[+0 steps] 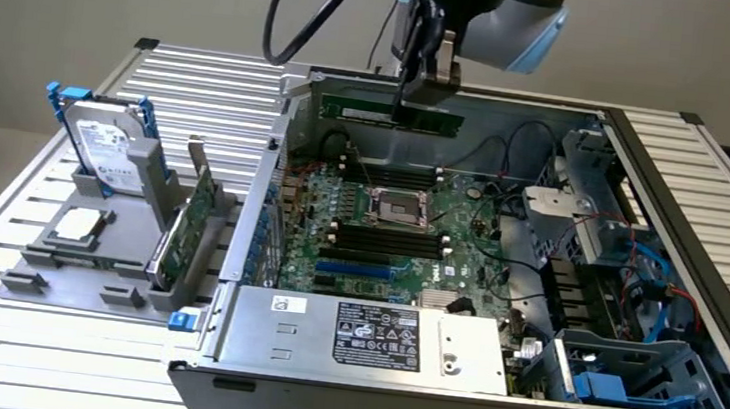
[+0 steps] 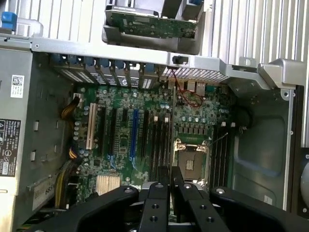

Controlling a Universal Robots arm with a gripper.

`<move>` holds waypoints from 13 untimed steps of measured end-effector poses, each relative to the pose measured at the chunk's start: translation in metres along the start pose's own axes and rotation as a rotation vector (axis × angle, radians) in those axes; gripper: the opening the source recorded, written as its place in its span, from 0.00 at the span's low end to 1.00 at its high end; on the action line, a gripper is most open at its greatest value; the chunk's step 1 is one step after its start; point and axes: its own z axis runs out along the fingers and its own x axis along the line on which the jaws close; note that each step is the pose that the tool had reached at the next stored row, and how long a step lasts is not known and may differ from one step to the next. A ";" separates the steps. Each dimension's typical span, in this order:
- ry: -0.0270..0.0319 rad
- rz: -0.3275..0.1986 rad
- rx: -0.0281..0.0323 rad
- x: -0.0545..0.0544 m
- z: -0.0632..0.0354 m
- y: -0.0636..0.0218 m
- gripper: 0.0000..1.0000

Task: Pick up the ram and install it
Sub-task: 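Pick up the ram and move it above insertion slot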

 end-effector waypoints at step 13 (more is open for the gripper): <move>0.0058 0.028 0.0242 -0.012 0.0055 -0.0075 0.14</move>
